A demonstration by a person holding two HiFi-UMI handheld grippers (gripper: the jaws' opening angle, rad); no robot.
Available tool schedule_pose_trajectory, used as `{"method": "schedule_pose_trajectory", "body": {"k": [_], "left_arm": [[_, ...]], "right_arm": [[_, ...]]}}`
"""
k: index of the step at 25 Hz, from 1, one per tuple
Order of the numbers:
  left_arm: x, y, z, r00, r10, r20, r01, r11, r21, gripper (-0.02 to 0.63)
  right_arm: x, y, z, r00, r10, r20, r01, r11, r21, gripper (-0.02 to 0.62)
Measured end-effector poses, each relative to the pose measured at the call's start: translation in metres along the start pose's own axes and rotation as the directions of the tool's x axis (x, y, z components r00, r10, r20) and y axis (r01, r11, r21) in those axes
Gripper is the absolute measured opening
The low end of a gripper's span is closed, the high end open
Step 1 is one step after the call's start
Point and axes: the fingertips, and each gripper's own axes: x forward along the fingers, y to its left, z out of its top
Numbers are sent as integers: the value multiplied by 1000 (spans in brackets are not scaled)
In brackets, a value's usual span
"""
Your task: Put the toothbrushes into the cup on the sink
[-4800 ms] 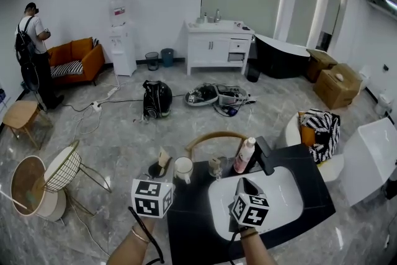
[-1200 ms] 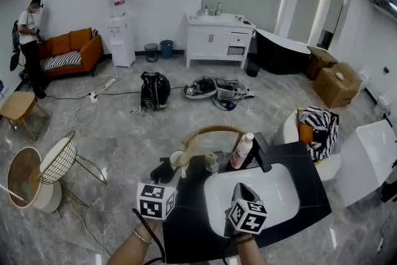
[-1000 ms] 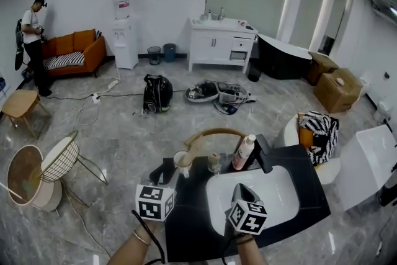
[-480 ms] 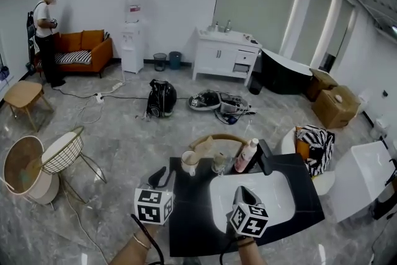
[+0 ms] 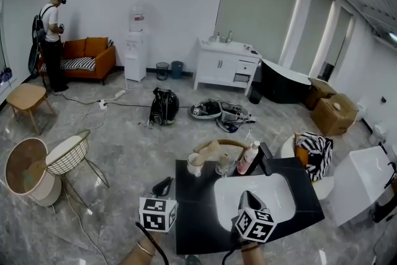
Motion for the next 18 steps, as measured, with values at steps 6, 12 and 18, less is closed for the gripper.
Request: {"method": "schedule_pose_trajectory", "body": {"k": [6, 12, 18], "left_arm": [[-11, -6, -4, 1000, 8, 8, -8, 1000, -15, 8], [-16, -9, -1, 1000, 3, 26, -3, 1000, -7, 8], [-14, -10, -6, 1000, -3, 16, 3, 1000, 0, 8]], "right_arm": [[-15, 2, 6, 999, -11, 43, 11, 1000, 10, 3], [-20, 11, 2, 1000, 2, 4, -2, 999, -43, 3], [-19, 10, 3, 1000, -6, 5, 6, 999, -37, 3]]}}
